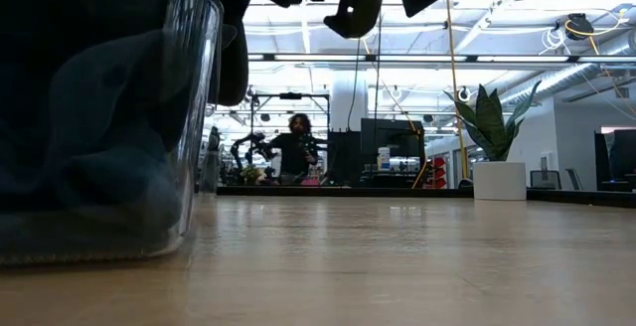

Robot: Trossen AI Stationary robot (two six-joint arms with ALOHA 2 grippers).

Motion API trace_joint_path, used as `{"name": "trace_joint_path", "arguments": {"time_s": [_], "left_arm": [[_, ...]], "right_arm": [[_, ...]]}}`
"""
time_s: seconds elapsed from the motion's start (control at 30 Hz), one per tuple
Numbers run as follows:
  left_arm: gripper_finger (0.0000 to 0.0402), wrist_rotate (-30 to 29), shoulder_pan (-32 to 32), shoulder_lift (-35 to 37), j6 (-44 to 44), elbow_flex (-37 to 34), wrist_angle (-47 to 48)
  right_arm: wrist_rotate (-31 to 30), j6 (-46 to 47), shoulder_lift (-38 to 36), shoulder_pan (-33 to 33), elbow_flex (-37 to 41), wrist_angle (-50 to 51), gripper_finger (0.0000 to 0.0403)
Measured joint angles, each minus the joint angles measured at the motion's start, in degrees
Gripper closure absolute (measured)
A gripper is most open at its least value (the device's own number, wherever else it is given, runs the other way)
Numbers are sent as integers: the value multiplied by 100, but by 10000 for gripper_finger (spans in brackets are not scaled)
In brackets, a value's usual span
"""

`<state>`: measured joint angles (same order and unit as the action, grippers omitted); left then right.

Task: Pick & Place hat
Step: Put the blue cap into the bottom transparent bin

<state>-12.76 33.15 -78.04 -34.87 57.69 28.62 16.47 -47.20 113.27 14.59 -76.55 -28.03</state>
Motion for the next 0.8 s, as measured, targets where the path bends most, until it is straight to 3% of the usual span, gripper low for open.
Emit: {"name": "trace_joint_path", "arguments": {"time_s": [0.27, 0.57, 0.8], "left_arm": [[50, -656, 268, -207, -35, 9, -112], [50, -420, -185, -564, -2002, 33, 1025], [50, -301, -228, -596, -2133, 26, 1135]], "right_arm": [[-2, 7, 0, -28, 0, 15, 403], [-209, 398, 7, -50, 11, 131, 403], [-1551, 497, 9, 156, 13, 170, 393]]}}
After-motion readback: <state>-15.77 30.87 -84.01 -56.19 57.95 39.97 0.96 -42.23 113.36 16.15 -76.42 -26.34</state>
